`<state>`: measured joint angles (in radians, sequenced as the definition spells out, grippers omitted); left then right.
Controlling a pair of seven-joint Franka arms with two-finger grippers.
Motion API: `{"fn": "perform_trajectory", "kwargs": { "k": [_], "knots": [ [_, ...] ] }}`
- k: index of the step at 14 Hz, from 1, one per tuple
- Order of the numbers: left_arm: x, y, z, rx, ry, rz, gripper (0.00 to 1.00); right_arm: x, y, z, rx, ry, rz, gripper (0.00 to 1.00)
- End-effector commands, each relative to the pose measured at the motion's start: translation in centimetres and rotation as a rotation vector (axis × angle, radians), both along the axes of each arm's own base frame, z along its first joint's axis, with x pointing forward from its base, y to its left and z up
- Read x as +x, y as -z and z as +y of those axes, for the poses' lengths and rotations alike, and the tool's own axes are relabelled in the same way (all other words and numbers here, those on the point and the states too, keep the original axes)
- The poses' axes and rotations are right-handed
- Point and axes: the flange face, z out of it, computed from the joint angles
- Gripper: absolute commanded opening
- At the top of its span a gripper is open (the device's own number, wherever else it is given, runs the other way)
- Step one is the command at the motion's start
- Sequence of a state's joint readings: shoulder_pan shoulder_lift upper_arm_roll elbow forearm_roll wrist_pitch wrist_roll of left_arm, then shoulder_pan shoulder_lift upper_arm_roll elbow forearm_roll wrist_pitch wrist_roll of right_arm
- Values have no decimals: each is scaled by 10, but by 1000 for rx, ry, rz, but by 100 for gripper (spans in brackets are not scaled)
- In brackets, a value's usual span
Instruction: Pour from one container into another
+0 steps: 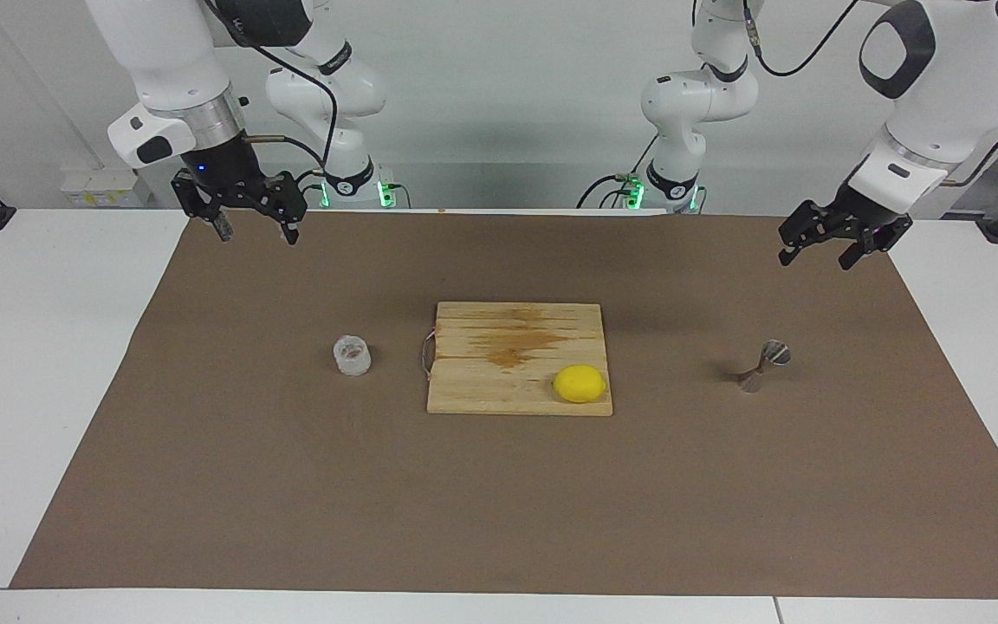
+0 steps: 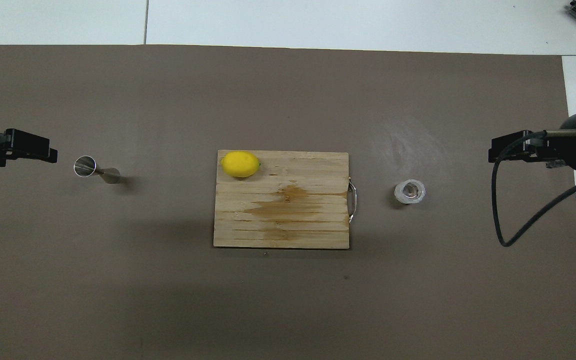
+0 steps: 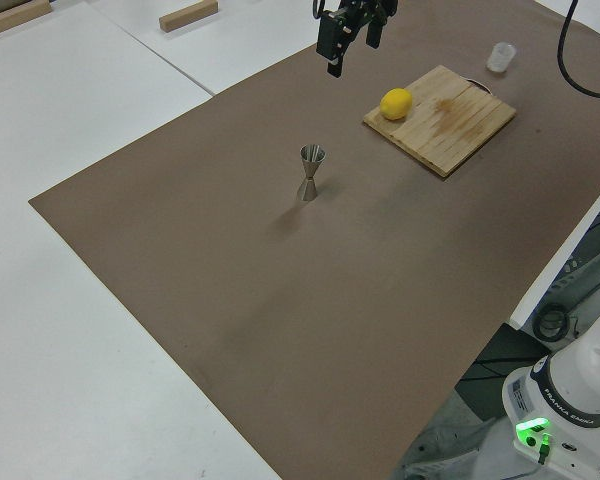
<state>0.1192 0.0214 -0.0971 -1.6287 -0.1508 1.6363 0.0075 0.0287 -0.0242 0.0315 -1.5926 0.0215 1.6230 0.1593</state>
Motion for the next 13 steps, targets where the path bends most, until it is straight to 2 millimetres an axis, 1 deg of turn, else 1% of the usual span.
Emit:
{"fn": "perform_trajectory", "kwargs": {
  "k": [1,2,3,4,5,6,7,9,10,11,12,13],
  "knots": [
    [5,15,27,-62,-162,71,100,-3,-2,-2,11,5,9,100],
    [6,23,31,-65,-220,108,100,-3,-2,-2,11,5,9,100],
    [8,32,39,-65,-273,140,100,-3,-1,-2,11,5,11,100],
    [10,45,54,-88,-345,189,100,-3,-2,-2,11,5,9,100],
    [12,57,63,-141,-415,239,100,-3,-2,-2,11,5,8,100],
    [14,67,75,-184,-475,270,100,-3,-2,-2,11,5,9,100],
    [15,73,83,-202,-526,293,100,-3,-2,-2,11,5,9,100],
    [22,94,86,-202,-646,356,100,-3,-2,-2,11,5,9,100],
    [26,105,87,-235,-696,393,100,-3,-2,-2,11,5,9,100],
    [28,114,101,-284,-773,429,100,-3,-1,-2,11,5,11,100],
    [30,130,115,-323,-853,476,100,-3,-1,-2,11,5,11,100],
    [34,147,123,-352,-911,525,100,-3,-1,-2,11,5,11,100]
  ]
}}
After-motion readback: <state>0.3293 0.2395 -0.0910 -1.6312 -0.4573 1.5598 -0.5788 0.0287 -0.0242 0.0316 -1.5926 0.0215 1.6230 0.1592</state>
